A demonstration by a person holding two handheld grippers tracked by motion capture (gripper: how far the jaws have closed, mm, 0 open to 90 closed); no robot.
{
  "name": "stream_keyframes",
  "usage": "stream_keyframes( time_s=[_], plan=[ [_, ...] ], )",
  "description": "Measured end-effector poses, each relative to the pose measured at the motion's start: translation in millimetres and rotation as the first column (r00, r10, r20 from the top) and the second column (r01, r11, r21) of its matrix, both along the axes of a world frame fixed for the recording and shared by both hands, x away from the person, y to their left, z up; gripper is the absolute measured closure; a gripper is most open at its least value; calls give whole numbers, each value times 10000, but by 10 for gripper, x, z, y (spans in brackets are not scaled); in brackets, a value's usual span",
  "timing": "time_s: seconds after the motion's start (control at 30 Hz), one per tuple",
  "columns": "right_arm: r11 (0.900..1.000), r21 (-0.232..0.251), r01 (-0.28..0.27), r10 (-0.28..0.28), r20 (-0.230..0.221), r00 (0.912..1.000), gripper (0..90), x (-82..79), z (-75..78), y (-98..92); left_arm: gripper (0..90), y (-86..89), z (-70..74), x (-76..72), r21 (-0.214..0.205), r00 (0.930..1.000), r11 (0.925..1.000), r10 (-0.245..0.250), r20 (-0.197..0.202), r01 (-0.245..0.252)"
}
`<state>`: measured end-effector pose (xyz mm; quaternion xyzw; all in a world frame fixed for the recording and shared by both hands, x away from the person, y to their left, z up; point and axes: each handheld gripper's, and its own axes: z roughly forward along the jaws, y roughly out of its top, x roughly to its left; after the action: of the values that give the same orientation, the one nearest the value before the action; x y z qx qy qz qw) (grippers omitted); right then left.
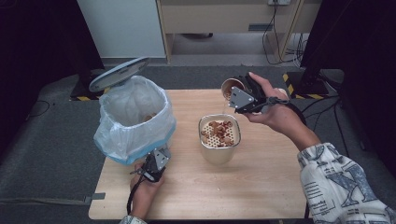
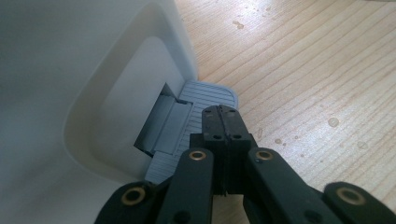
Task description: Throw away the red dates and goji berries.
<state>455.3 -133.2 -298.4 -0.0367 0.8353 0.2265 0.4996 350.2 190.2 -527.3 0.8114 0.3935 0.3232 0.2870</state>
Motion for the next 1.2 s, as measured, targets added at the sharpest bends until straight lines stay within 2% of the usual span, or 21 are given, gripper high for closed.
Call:
stream_keyframes(
  time_s=[0.33, 0.87, 1.2],
  plan=[
    [9999, 136, 25, -24, -91, 10000, 313, 5, 8, -19, 895, -1, -1, 1, -39, 10000, 10000, 14, 10, -14],
    [10000, -10, 78, -78, 72, 9999, 313, -5, 66, -42, 896, -1, 0, 0, -26, 10000, 10000, 13, -2, -13],
    [9961, -879, 27, 23, 566, 9984, 314, -39, 56, -1, 896, -1, 0, 0, -30, 10000, 10000, 21, -10, -21]
  ],
)
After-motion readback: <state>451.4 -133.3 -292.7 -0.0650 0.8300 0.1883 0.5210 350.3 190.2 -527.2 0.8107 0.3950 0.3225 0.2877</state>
